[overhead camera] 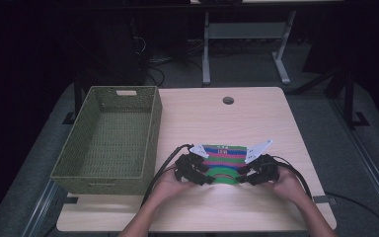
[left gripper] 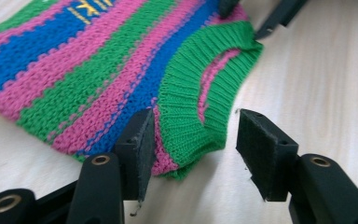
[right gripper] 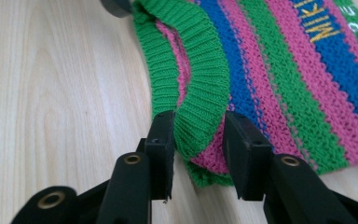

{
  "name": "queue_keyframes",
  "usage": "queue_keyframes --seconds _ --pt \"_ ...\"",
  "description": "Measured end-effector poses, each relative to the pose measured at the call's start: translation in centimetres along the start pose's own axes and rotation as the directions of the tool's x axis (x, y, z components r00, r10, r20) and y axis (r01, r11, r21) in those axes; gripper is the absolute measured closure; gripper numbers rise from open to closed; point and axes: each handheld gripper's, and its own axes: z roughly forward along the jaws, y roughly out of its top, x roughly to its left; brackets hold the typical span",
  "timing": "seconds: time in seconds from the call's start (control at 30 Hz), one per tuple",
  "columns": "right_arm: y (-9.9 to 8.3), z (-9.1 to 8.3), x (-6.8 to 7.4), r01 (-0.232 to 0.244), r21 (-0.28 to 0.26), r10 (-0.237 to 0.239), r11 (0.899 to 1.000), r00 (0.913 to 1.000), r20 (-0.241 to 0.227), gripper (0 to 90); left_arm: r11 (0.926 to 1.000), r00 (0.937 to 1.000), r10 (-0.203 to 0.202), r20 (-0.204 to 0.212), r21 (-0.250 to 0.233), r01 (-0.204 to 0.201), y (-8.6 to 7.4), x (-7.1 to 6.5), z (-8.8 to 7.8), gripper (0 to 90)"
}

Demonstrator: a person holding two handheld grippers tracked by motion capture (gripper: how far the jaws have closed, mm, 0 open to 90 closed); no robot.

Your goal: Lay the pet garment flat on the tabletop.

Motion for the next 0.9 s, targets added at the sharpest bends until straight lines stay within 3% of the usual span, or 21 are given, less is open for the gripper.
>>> queue_keyframes --seconds 0.2,0.3,0.57,0.9 --pt "-0.7 -0.4 -0.1 -0.001 0.011 0.001 1.0 0.9999 0.01 68.5 0.9997 0.9996 0.024 0.014 0.009 -0.024 0.3 -0.3 0.3 37.6" --pt "-1.0 -0.5 -0.2 -0.007 0.008 0.007 1.0 0.9999 0.008 72.3 0.9996 0.9995 0.029 -0.013 0.005 -0.029 0.3 -0.3 -0.1 37.7" --pt "-1.2 -0.8 -0.6 -0.024 -0.002 0.024 1.0 0.9997 -0.004 81.1 0.9991 0.9985 0.038 -0.039 0.02 -0.037 0.4 0.0 -0.1 53.5" --pt "-1.5 -1.2 -1.0 -0.041 -0.024 0.041 0.999 0.999 -0.021 84.7 0.9977 0.9977 0.065 -0.019 0.022 -0.064 0.4 -0.3 -0.3 44.2"
